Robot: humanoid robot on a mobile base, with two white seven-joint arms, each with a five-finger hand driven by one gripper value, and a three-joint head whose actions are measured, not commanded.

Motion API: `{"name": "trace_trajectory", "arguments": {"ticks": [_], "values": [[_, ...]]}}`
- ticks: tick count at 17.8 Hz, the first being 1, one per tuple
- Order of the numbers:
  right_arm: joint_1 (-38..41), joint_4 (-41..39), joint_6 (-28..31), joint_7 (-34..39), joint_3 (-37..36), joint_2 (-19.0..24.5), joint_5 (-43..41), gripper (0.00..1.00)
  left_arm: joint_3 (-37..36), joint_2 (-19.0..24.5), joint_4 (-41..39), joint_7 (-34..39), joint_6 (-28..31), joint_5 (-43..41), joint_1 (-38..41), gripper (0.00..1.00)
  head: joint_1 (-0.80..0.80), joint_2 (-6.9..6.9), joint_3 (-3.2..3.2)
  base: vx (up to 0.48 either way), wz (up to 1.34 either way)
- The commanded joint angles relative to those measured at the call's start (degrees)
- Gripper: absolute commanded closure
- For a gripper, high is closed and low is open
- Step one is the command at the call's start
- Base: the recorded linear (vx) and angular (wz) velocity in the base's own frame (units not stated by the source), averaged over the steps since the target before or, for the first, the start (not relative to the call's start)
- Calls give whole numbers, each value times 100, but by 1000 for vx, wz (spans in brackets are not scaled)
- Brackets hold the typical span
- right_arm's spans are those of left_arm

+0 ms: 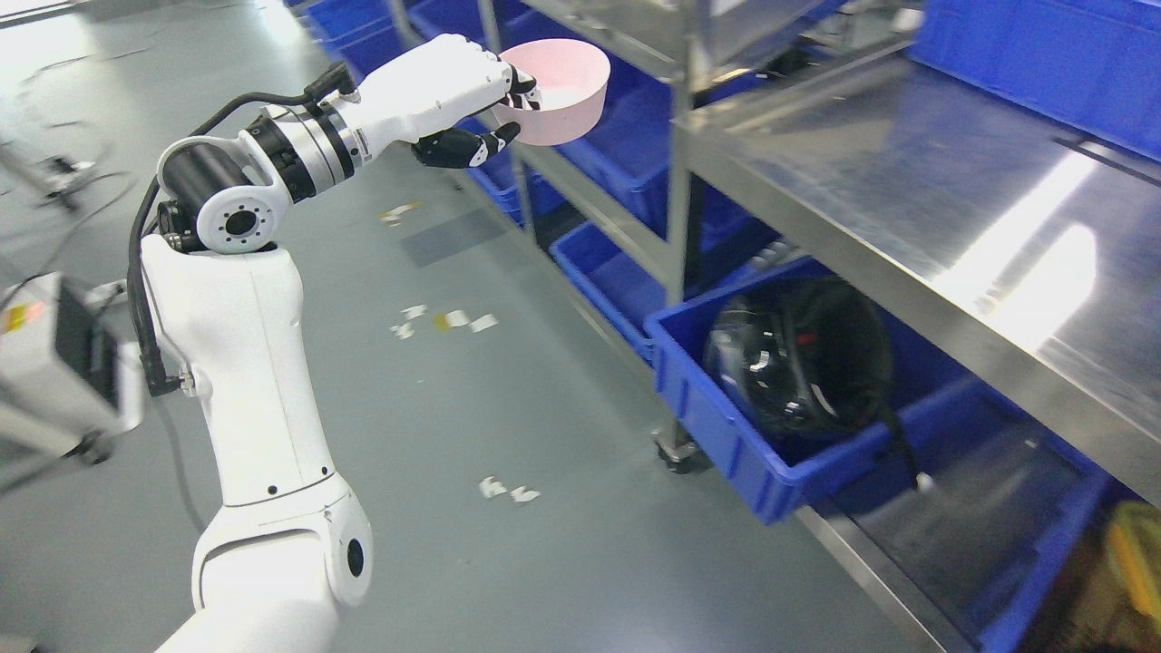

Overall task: Stack pink IKEA bowl on shelf middle layer
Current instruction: 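Hold the pink bowl raised in the left hand while driving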

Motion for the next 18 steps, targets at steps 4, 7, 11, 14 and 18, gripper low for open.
{"name": "trace_trajectory", "arguments": {"ticks": [4,7,11,14,18], "values": [[133,-100,2,29,0,-100,0,0,-17,76,-35,4,1,1,-44,100,0,1,0,2,1426],[133,-100,2,29,0,-100,-8,0,-17,76,-26,4,1,-8,-62,100,0,1,0,18,1011],[133,-100,2,29,0,-100,0,0,-17,76,-26,4,1,1,-71,100,0,1,0,82,595],[133,-100,2,29,0,-100,0,0,-17,76,-26,4,1,1,-80,100,0,2,0,135,343],[133,-100,2,29,0,-100,0,0,-17,76,-35,4,1,1,-88,100,0,1,0,183,167]]}}
